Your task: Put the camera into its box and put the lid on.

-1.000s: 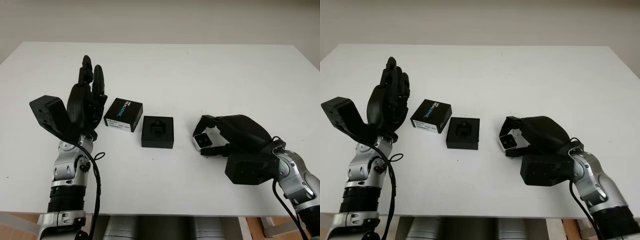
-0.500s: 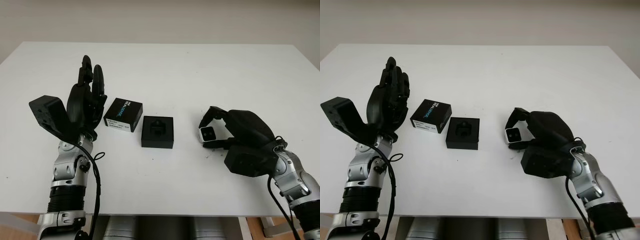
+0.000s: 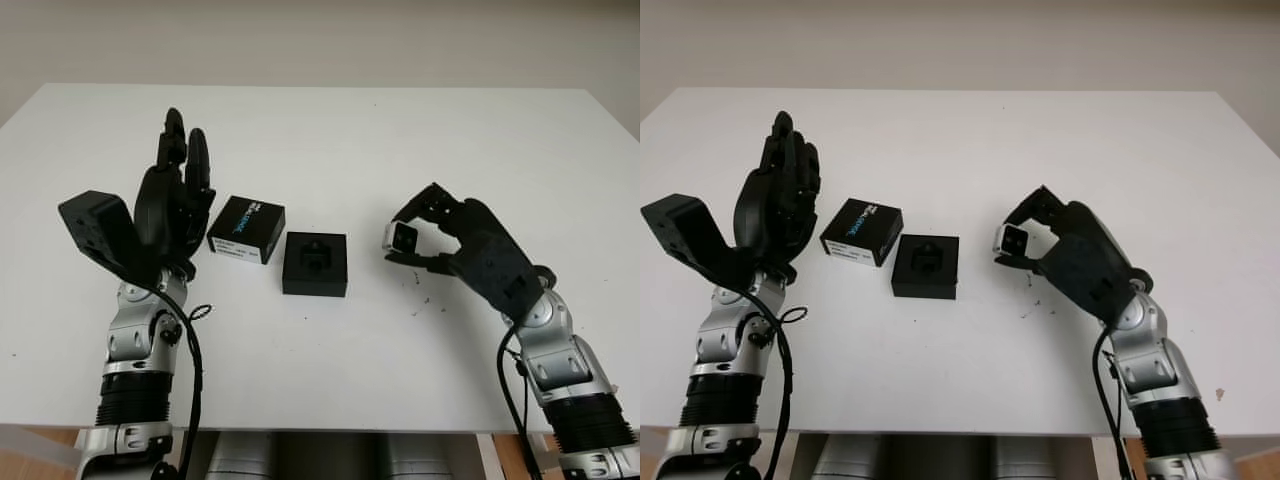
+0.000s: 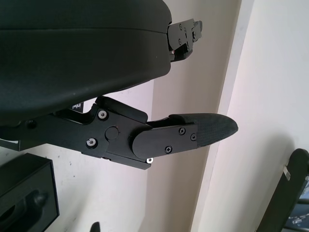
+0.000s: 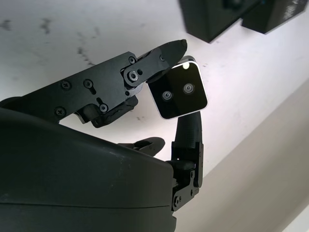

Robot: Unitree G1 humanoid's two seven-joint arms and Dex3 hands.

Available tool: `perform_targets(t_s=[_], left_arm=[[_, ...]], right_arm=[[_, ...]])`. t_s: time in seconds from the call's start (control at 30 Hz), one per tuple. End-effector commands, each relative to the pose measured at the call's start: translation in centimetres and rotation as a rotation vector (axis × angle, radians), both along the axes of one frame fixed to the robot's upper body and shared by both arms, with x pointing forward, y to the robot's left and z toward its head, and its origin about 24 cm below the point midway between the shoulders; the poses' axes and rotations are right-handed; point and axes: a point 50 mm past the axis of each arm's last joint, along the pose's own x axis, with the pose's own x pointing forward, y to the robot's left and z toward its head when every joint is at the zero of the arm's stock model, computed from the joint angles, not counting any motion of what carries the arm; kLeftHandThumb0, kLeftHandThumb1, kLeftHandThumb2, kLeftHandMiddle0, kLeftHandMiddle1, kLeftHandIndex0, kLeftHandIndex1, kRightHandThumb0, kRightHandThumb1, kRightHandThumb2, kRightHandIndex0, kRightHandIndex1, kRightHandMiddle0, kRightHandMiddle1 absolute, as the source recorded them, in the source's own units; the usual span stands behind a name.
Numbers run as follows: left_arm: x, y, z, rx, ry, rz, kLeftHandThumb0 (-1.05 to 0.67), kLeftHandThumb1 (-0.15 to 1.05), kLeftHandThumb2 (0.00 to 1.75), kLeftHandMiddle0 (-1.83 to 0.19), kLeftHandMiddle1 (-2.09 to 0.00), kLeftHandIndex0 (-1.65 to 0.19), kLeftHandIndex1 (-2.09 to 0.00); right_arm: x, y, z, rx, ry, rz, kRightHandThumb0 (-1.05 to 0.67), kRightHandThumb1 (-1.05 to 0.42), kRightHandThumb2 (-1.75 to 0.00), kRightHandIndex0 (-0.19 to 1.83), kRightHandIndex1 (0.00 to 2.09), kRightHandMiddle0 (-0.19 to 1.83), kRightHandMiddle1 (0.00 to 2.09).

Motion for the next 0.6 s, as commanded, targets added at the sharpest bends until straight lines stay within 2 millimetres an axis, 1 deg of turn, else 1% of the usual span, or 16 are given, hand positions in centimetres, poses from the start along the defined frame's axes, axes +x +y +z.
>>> perform_targets(t_s=[0.0,0.27,0.43,0.57], left_arm=[[-0.1,-0.4,0.2,-0.009,-0.014,-0.005,-0.67,1.05,0.51,0.19,0.00,0.19,0.00],[0.2,-1.1,0.2,-0.019,-0.017,-0.011,-0.68,1.05,0.50,0.19,0.00,0.19,0.00],[0.2,-1.3,0.2,-0.024,-0.019,-0.004,-0.67,1.05,0.50,0.19,0.00,0.19,0.00],[0.1,-1.3,0.3,-0.021,-0.016,-0.002,-0.67,1.05,0.50,0.19,0.00,0.19,0.00]], right_arm=[[0.4,0.8,1.8,0.036,-0.051,0.002,-0.37,-0.94,-0.05,0.46,0.05,0.31,1.81],[0.7,2.8,3.8,0.087,-0.042,0.074,-0.39,-0.94,-0.06,0.45,0.05,0.27,1.82],[0.9,3.7,4.0,0.129,-0.004,0.128,-0.40,-0.94,-0.05,0.44,0.04,0.28,1.86],[1.2,4.3,3.9,0.105,0.049,0.178,-0.41,-0.95,-0.06,0.44,0.04,0.28,1.85]])
